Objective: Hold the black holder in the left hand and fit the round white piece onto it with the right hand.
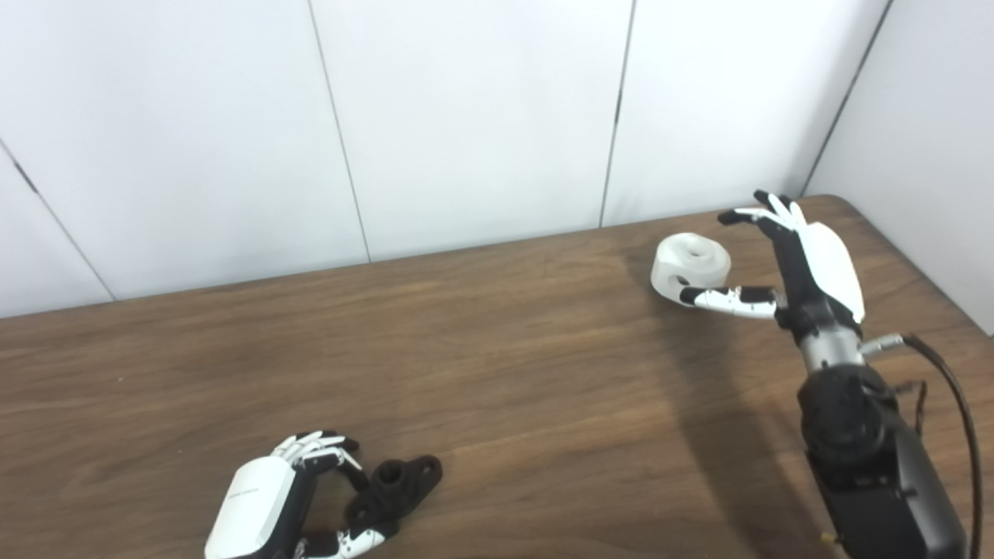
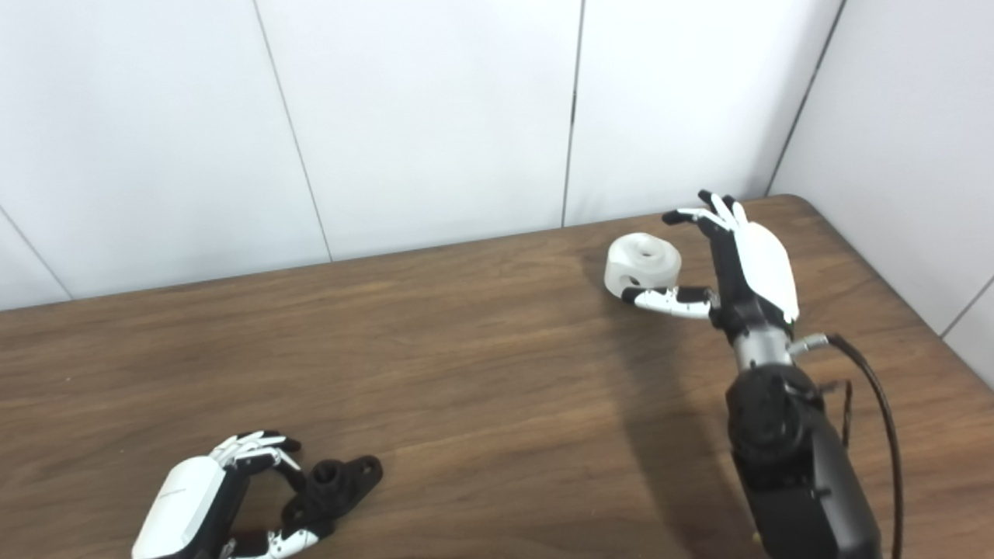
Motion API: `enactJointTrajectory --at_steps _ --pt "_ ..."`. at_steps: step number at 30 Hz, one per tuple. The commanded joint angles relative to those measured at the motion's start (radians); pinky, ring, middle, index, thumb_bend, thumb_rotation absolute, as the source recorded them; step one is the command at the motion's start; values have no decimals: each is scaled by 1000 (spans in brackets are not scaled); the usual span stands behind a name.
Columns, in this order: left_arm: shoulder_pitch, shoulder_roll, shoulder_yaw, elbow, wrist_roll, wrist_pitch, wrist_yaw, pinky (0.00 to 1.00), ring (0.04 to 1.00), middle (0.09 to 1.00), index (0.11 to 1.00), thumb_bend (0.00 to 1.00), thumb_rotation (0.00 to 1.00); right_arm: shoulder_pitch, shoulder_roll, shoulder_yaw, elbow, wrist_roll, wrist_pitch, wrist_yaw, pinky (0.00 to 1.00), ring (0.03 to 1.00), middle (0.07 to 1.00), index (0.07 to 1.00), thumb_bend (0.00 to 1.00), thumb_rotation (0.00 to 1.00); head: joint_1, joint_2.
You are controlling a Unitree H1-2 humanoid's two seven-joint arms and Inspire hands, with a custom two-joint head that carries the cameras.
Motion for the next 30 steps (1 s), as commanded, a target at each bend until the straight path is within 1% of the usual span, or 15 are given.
enactJointTrajectory --at_steps 1,5,9,13,21,30 --pt "17 25 3 -7 9 6 -39 886 827 752 484 521 46 -69 -39 8 26 -23 -6 3 999 1000 973 742 845 260 -6 -1" --pt "18 27 5 -11 5 6 -47 885 827 750 484 521 46 -118 -74 39 95 -53 30 36 1000 1000 997 773 888 280 -8 -1" --pt "18 27 7 -12 5 8 -52 883 826 750 484 521 46 -163 -102 69 169 -75 41 42 1000 1000 1000 778 901 288 -8 1" --pt "18 25 9 -12 7 7 -56 882 826 748 484 521 46 -198 -114 92 225 -91 60 46 1000 1000 1000 783 896 318 -8 1" --pt "21 25 10 -17 10 4 -64 886 831 748 484 521 45 -228 -119 107 300 -92 63 23 1000 1000 992 768 899 296 -6 -2" --pt "19 25 10 -19 11 7 -69 877 827 745 484 521 45 -233 -126 113 341 -86 61 4 1000 1000 975 742 894 287 -4 0"
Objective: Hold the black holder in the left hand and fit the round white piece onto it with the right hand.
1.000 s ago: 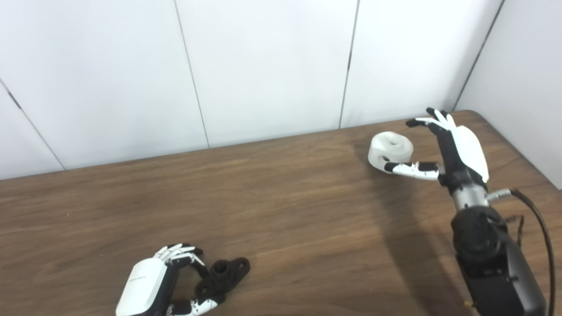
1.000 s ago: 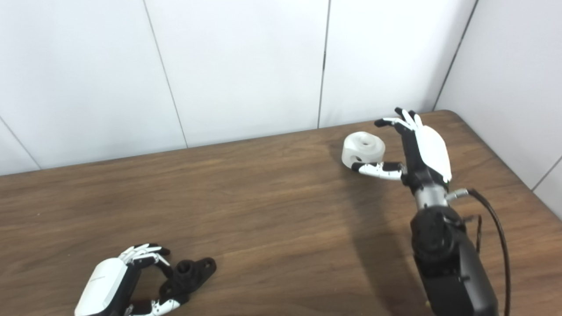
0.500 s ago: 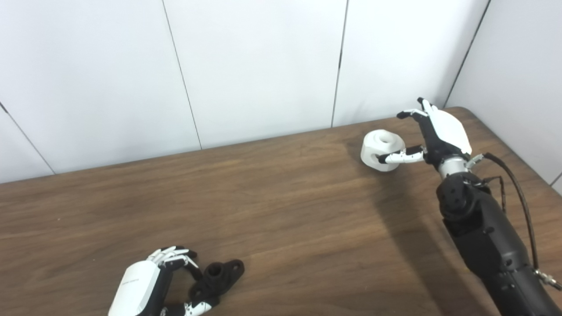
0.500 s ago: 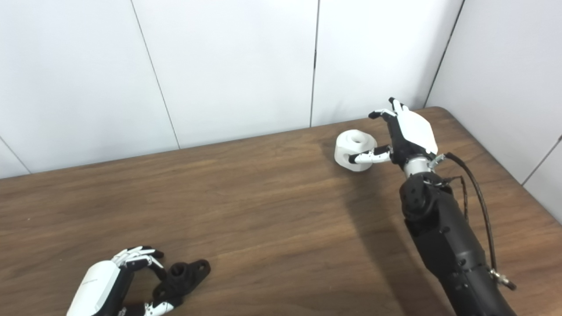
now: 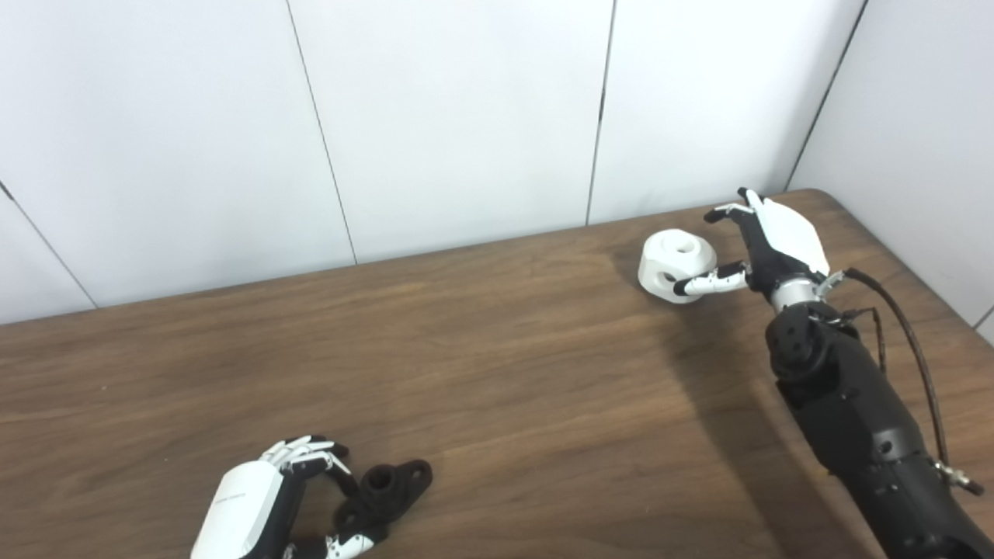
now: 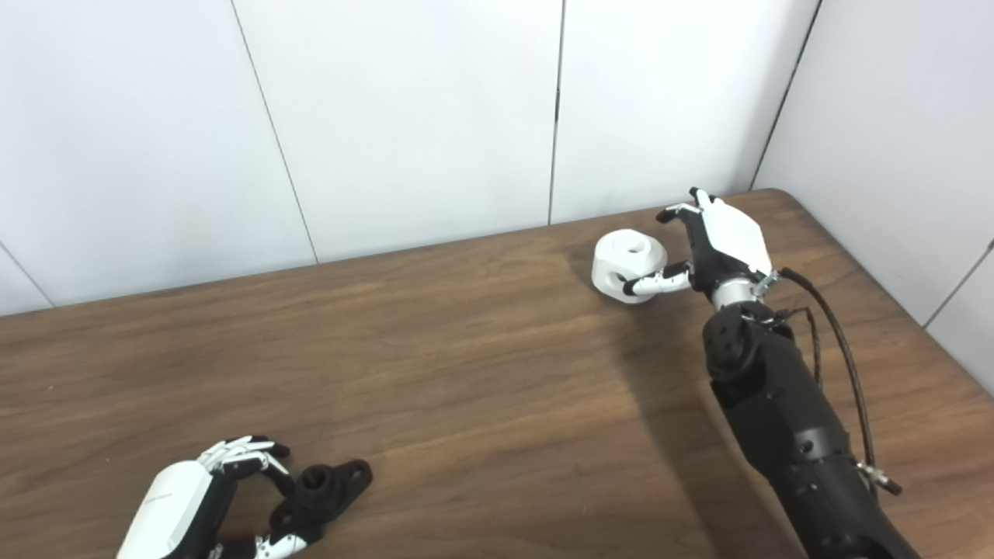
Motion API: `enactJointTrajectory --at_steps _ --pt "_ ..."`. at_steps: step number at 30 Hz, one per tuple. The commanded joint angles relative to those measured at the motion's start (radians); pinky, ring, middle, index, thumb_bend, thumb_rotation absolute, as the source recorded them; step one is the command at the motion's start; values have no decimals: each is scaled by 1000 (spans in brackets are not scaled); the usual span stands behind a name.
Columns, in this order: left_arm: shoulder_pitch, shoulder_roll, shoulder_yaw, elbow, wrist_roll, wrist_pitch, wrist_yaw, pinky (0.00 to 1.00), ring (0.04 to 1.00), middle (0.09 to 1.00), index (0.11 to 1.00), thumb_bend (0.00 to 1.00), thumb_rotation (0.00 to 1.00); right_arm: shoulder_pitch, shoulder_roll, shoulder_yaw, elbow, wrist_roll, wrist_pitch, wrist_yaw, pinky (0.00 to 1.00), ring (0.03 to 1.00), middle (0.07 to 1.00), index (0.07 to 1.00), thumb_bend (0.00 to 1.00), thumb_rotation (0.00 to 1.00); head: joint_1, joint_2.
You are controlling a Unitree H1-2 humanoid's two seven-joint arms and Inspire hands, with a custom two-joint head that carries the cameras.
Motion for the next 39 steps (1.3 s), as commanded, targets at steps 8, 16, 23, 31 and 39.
enactJointTrajectory --at_steps 8,16,23,31,39 --pt "16 21 -2 -6 13 8 -44 882 830 748 484 521 46 -46 -32 5 2 -10 -18 -48 1000 1000 964 711 903 265 -1 0" --pt "15 25 -2 -5 15 9 -48 880 832 749 484 521 46 -46 -24 17 2 -7 -20 -50 1000 1000 961 709 900 268 -1 2" --pt "16 27 -3 -8 19 16 -55 884 833 750 484 521 46 -51 -20 34 15 -6 -21 -52 1000 1000 957 712 911 298 4 2" --pt "16 26 -4 -5 21 13 -52 879 831 749 484 521 45 -56 -17 42 23 1 -19 -50 1000 1000 954 713 908 308 7 2" --pt "15 28 -4 -10 25 22 -63 887 835 753 484 521 45 -57 -19 40 35 12 -23 -50 1000 1000 955 701 888 284 9 1"
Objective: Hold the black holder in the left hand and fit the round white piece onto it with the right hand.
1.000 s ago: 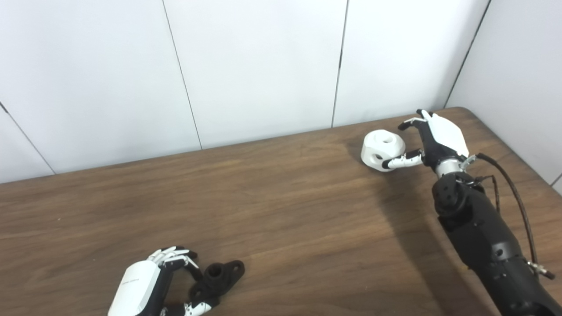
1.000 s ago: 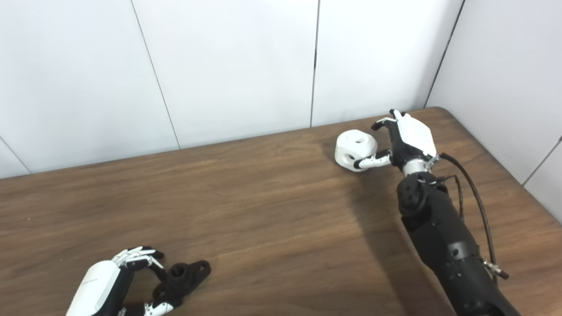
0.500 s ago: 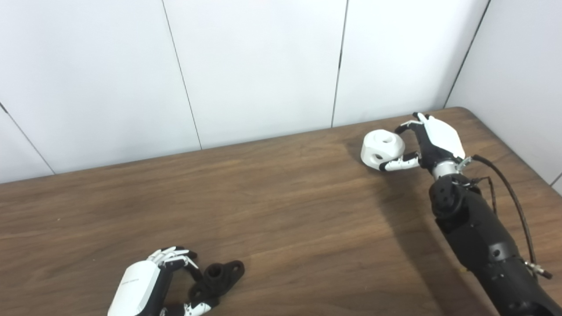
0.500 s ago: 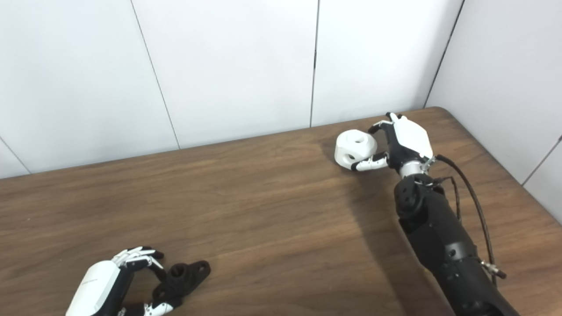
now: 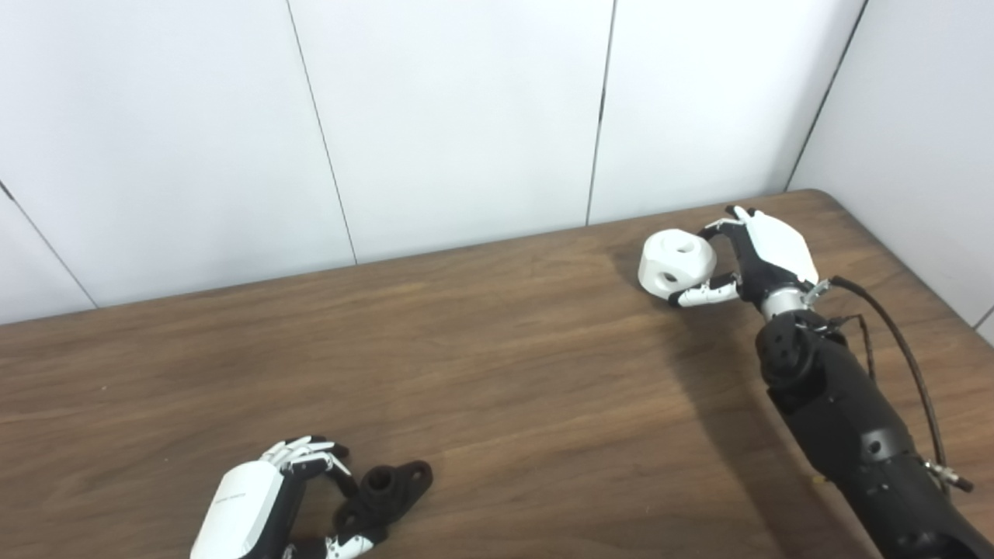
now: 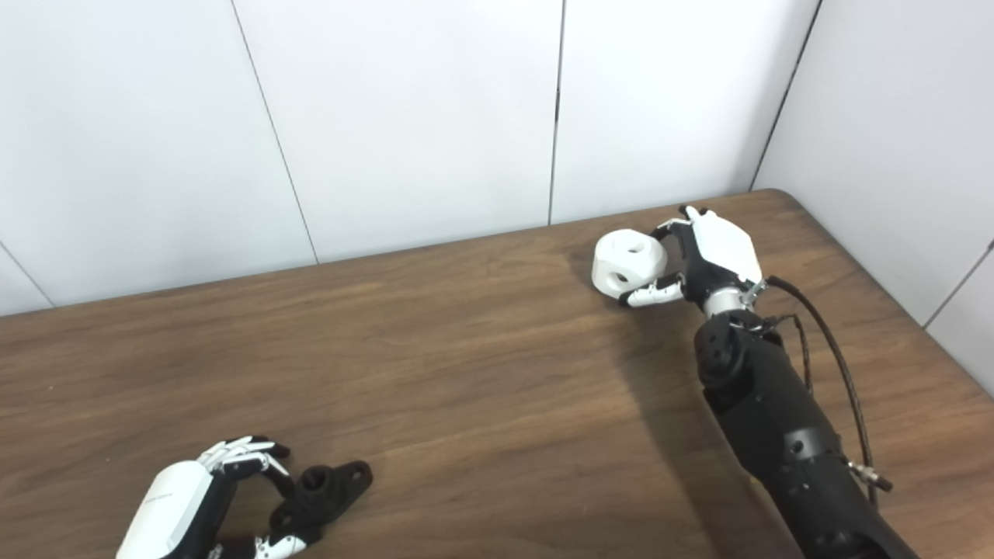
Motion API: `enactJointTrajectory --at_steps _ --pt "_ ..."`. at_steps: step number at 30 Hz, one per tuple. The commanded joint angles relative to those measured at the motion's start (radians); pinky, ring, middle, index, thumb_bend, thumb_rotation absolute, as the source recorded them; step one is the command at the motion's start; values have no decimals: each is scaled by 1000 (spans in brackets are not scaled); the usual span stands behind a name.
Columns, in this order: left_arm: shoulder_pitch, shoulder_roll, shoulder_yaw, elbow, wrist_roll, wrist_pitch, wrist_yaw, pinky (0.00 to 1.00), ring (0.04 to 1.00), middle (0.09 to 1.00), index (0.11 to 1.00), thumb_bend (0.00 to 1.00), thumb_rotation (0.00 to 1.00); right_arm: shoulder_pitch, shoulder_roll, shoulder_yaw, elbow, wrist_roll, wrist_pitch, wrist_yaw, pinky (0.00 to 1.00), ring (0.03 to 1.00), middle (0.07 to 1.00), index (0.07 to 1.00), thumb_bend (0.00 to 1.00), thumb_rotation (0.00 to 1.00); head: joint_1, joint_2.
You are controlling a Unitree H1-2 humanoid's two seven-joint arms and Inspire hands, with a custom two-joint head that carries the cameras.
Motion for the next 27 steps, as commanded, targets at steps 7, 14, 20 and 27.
enactJointTrajectory --at_steps 7,14,20,27 --pt "14 25 -4 3 23 11 -44 882 832 751 484 521 45 -50 -18 -9 -13 10 -42 -45 1000 1000 946 680 877 279 6 1" --pt "14 28 -6 4 33 20 -55 888 833 755 484 521 45 -48 -6 -11 5 19 -86 -94 1000 991 925 644 843 238 12 -2" --pt "14 29 -7 7 40 15 -55 880 828 751 484 521 45 -50 4 -10 13 19 -93 -109 1000 986 924 644 832 244 15 -3" --pt "11 32 -11 9 56 19 -63 882 830 751 484 522 45 -51 10 -11 35 29 -106 -124 1000 976 920 643 844 246 18 -6"
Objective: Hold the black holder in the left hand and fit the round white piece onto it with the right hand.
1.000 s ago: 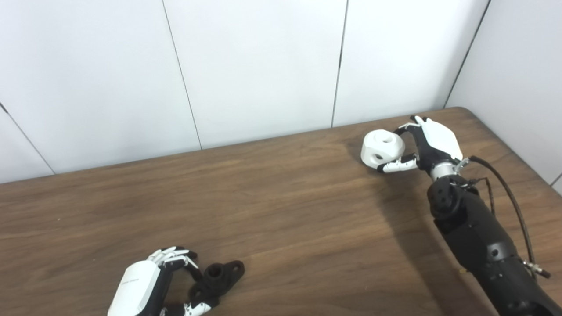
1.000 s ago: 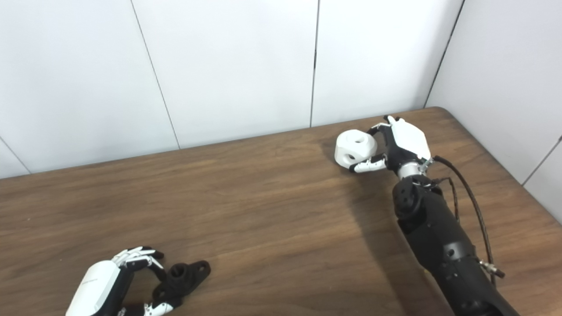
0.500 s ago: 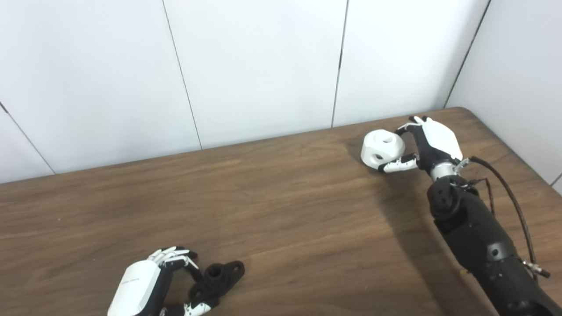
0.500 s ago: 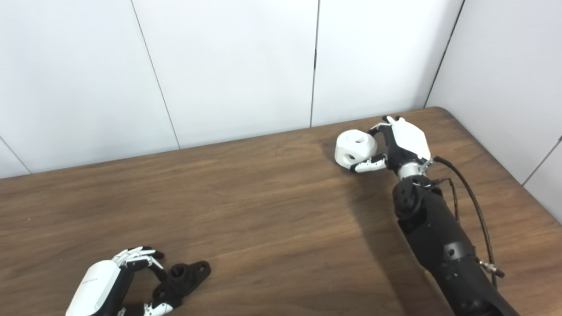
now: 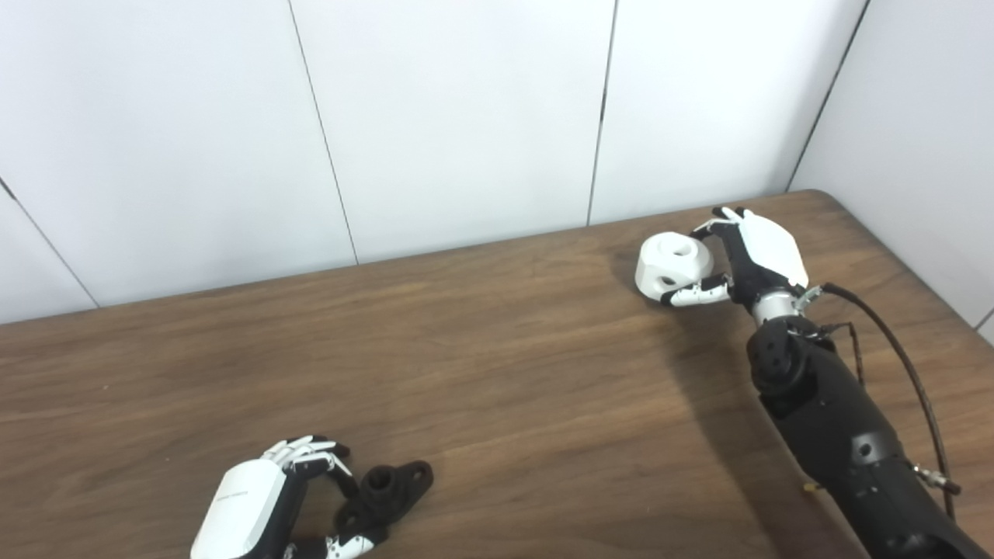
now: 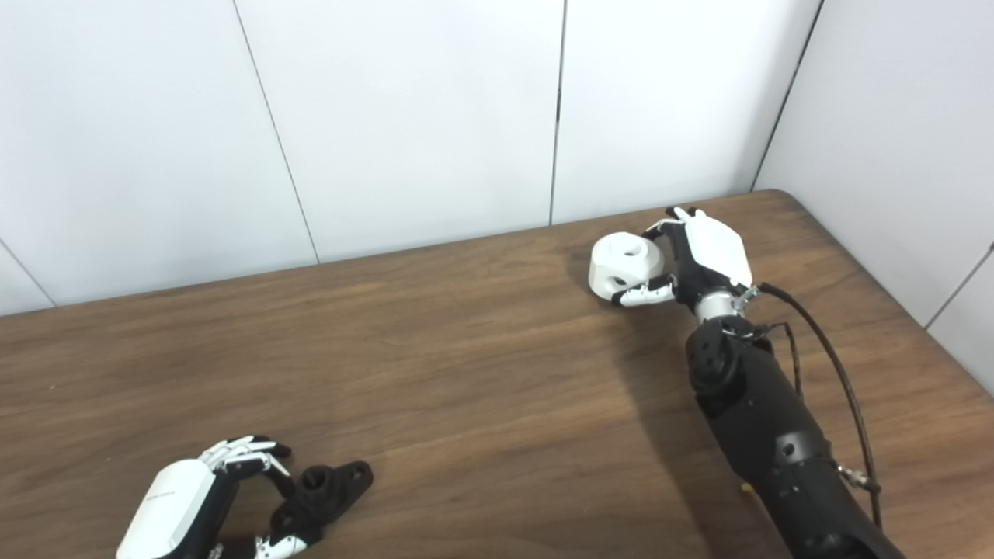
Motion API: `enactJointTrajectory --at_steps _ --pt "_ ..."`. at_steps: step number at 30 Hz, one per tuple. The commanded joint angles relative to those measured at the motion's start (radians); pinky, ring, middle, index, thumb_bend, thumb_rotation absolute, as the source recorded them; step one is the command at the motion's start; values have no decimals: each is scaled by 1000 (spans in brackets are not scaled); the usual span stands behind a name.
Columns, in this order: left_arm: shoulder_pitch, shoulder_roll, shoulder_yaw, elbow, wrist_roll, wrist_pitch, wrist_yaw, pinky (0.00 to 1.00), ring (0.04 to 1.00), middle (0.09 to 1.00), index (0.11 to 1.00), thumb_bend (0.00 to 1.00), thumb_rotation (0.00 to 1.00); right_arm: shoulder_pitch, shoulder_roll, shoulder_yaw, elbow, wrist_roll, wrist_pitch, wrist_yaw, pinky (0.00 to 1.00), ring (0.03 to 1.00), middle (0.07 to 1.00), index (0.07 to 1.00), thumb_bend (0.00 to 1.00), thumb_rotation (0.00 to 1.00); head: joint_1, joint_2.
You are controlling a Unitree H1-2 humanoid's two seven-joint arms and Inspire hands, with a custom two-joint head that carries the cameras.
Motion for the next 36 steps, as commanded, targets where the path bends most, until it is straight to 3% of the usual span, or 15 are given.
enactJointTrajectory --at_steps 1,24,25,27,36 --pt "17 26 -9 12 28 20 -48 882 830 751 484 522 45 -49 -13 -9 -8 0 -33 -35 1000 976 919 644 844 247 1 1" --pt "17 33 -16 6 38 27 -65 883 831 753 484 522 46 -52 -2 -9 3 12 -42 -73 1000 972 906 588 828 213 3 3" --pt "17 34 -16 7 39 26 -64 882 829 751 483 522 46 -52 0 -9 3 14 -43 -74 1000 972 907 531 649 175 3 3" --pt "17 35 -17 7 40 25 -65 882 829 751 484 522 46 -51 1 -10 3 19 -52 -81 1000 971 904 498 551 152 6 4" --pt "19 36 -18 0 40 27 -72 888 835 753 484 522 46 -46 1 -3 6 6 -83 -116 1000 934 849 484 521 132 6 6"
